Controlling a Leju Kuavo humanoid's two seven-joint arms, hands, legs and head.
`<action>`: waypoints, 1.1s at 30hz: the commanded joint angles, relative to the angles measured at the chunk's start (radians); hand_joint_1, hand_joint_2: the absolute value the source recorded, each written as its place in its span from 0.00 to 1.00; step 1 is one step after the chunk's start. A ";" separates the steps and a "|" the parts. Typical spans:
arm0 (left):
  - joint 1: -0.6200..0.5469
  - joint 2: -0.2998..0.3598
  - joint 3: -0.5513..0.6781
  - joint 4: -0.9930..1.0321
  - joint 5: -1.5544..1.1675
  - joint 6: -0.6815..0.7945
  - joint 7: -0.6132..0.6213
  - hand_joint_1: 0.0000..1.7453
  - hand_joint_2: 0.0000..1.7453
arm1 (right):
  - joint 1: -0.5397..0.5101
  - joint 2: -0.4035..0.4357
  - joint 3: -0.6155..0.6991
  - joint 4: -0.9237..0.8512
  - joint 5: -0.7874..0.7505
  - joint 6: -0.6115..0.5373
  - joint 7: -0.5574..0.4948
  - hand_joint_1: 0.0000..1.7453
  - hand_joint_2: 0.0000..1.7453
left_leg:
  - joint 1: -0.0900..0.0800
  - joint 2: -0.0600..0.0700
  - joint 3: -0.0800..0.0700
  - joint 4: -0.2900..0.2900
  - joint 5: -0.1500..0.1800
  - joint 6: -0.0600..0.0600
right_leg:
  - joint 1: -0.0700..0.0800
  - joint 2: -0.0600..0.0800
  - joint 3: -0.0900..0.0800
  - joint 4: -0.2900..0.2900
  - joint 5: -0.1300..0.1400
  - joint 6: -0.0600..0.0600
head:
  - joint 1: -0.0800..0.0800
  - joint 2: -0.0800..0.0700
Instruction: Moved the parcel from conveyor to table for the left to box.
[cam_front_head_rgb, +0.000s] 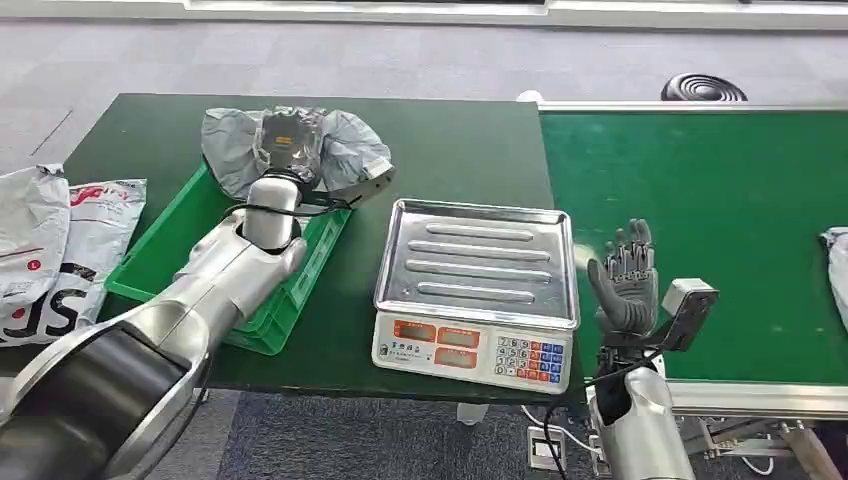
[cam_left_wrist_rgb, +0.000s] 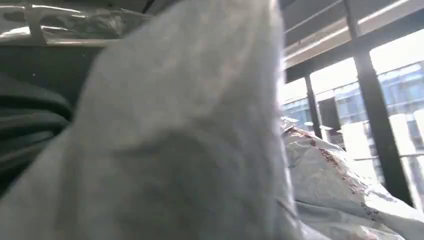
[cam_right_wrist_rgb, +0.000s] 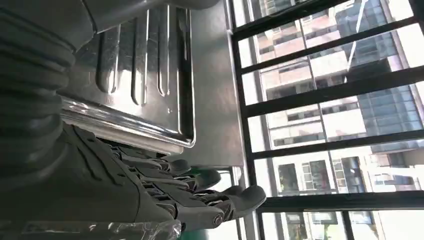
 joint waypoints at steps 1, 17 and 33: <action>-0.039 0.051 0.077 0.069 -0.022 -0.032 0.015 1.00 1.00 | -0.023 -0.027 0.030 -0.001 -0.005 -0.001 0.006 0.00 1.00 | 0.000 0.004 0.004 -0.001 -0.002 0.000 | 0.000 0.003 0.003 -0.001 -0.001 0.000 | 0.000 0.000; 0.022 0.148 0.127 0.091 -0.103 -0.142 0.097 1.00 1.00 | -0.047 -0.042 0.041 0.049 -0.001 -0.015 -0.010 0.00 1.00 | -0.001 0.004 0.003 -0.001 -0.001 0.000 | 0.000 0.003 0.002 -0.001 0.000 0.000 | 0.000 0.000; 0.041 0.152 0.173 0.092 -0.133 -0.192 0.109 0.00 1.00 | -0.075 -0.036 0.055 0.076 -0.007 -0.008 -0.017 0.00 1.00 | 0.000 0.003 0.004 -0.001 -0.002 0.000 | 0.001 0.002 0.003 -0.001 -0.001 -0.001 | 0.000 0.000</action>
